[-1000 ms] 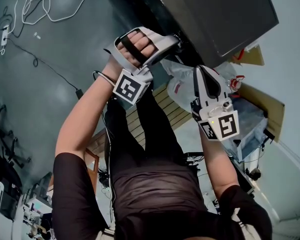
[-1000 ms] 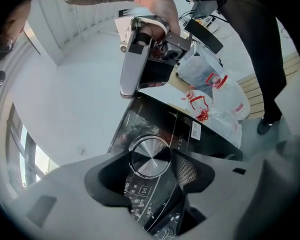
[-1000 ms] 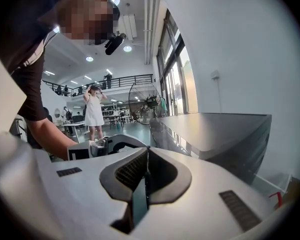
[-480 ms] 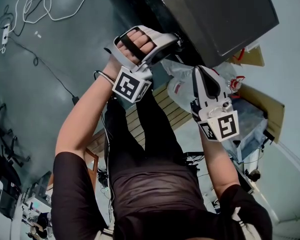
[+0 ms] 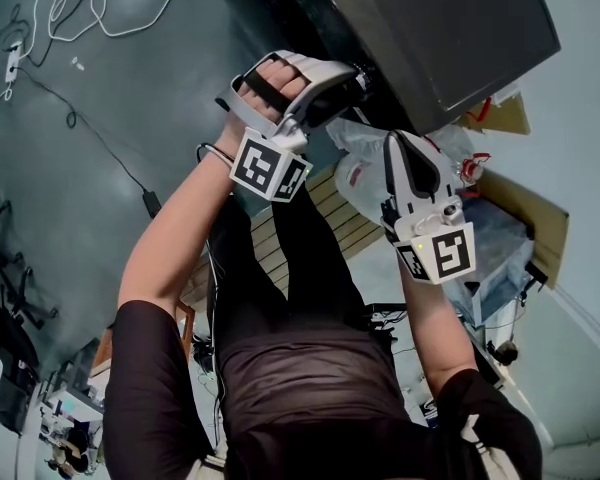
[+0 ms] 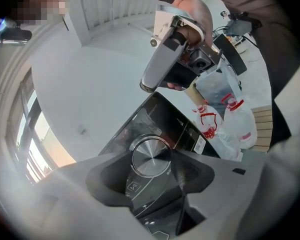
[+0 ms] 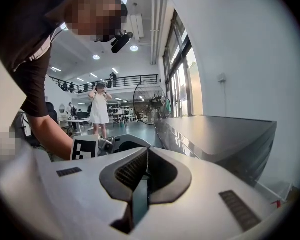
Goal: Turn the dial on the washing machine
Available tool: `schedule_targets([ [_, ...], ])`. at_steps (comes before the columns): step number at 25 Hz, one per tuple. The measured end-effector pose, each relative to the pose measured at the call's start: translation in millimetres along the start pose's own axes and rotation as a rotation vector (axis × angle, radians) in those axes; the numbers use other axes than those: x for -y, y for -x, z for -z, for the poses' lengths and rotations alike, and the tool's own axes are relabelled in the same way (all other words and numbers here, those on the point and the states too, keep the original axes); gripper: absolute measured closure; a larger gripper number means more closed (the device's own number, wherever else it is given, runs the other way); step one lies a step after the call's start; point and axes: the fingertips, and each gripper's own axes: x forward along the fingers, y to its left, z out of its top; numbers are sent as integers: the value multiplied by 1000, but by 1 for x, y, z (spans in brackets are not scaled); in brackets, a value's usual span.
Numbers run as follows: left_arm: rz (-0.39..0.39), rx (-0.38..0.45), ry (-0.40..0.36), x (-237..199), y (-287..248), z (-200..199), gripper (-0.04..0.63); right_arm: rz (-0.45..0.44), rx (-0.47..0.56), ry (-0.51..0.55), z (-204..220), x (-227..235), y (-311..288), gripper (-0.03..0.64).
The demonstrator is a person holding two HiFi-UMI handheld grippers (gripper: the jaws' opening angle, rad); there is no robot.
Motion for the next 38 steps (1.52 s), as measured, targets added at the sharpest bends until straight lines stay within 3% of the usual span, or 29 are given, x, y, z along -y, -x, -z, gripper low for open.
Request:
schedule_targets([
  [38,-6,31,464,-8,1,6,328,5,-23,-38,11,-3,3,594],
])
